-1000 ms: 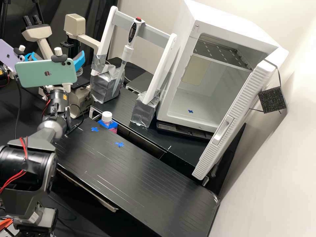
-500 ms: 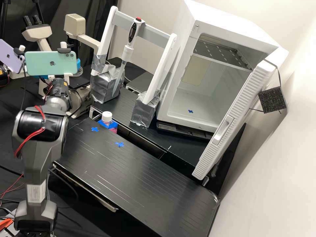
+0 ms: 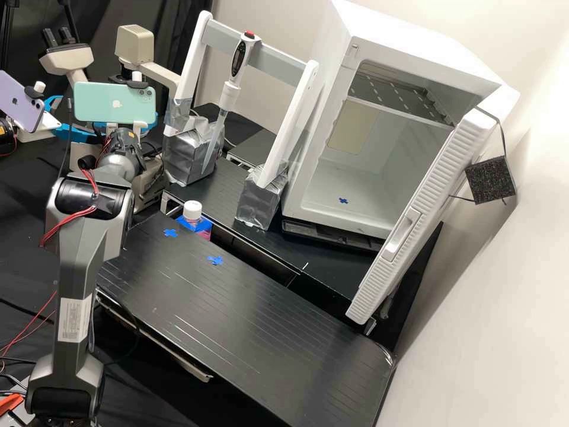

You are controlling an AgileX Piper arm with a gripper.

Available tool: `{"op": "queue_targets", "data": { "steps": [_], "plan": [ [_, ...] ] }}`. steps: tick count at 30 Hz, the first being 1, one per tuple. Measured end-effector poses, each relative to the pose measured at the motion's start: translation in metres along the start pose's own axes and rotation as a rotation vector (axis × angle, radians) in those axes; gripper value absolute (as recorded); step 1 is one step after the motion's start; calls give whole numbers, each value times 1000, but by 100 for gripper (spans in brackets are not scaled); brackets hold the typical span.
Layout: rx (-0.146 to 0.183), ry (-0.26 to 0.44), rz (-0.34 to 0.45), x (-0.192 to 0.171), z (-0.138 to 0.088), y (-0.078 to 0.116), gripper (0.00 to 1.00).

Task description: Move the petri dish to the bench

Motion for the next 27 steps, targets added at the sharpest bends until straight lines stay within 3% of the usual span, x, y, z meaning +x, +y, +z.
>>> {"op": "queue_targets", "data": {
  "steps": [13,20,23,27],
  "plan": [
    [-29,-49,4,38,4,4,100],
    [-88,-65,-22,55,3,-2,100],
    [-131,-66,-29,61,4,-3,100],
    [-133,-92,-30,67,8,-3,100]
  ]
}}
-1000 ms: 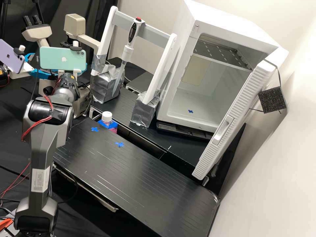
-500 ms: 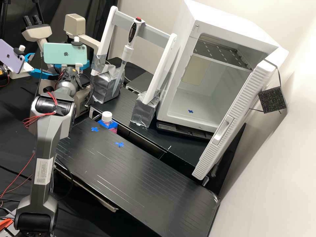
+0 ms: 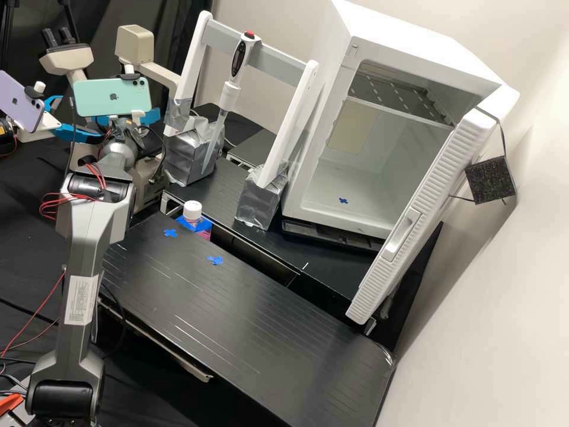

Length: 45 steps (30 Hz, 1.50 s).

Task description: Move the petri dish to the bench

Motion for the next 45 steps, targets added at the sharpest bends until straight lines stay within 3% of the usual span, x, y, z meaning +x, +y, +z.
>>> {"op": "queue_targets", "data": {
  "steps": [11,19,30,40,45],
  "plan": [
    [-1,-28,-1,18,4,-6,100],
    [58,-40,4,29,8,-10,100],
    [60,-55,-13,31,14,-18,100],
    [146,-45,-27,29,29,-29,100],
    [154,-35,-31,27,30,-31,100]
  ]
}}
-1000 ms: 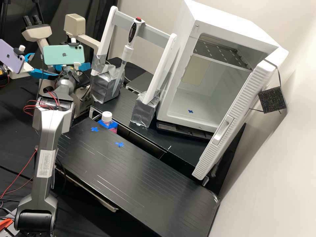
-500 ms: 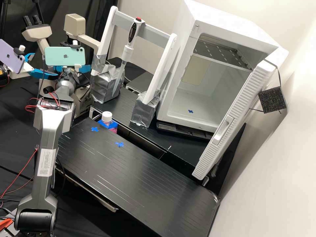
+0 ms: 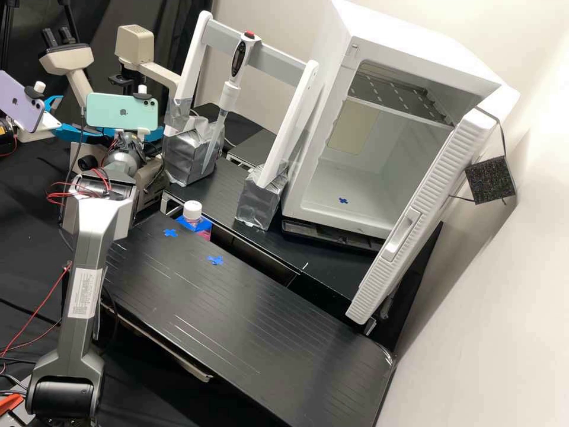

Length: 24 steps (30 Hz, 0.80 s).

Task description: Move the petri dish to the bench

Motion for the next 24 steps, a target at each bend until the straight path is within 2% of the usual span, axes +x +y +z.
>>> {"op": "queue_targets", "data": {
  "steps": [2,3,5,20,21,24],
  "plan": [
    [13,2,3,-3,-2,1,100],
    [35,-1,5,-4,-1,1,100],
    [51,-3,8,-5,-1,2,100],
    [38,-10,27,-5,-2,3,100],
    [42,-11,30,-5,-2,3,0],
    [44,-11,29,-5,-3,2,0]
  ]
}}
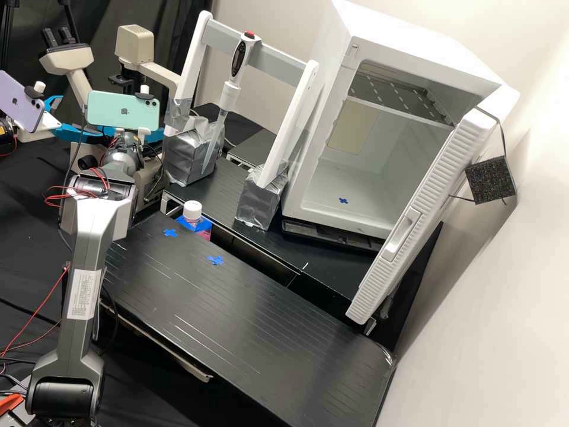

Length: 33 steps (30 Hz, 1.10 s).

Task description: Move the petri dish to the bench

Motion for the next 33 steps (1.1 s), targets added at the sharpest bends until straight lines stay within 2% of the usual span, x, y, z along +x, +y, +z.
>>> {"op": "queue_targets", "data": {
  "steps": [22,24,33],
  "plan": [
    [-10,0,-32,0,0,-3,0],
    [-24,-6,-36,0,1,-4,0],
    [-36,-5,-39,0,1,-4,0]
  ]
}}
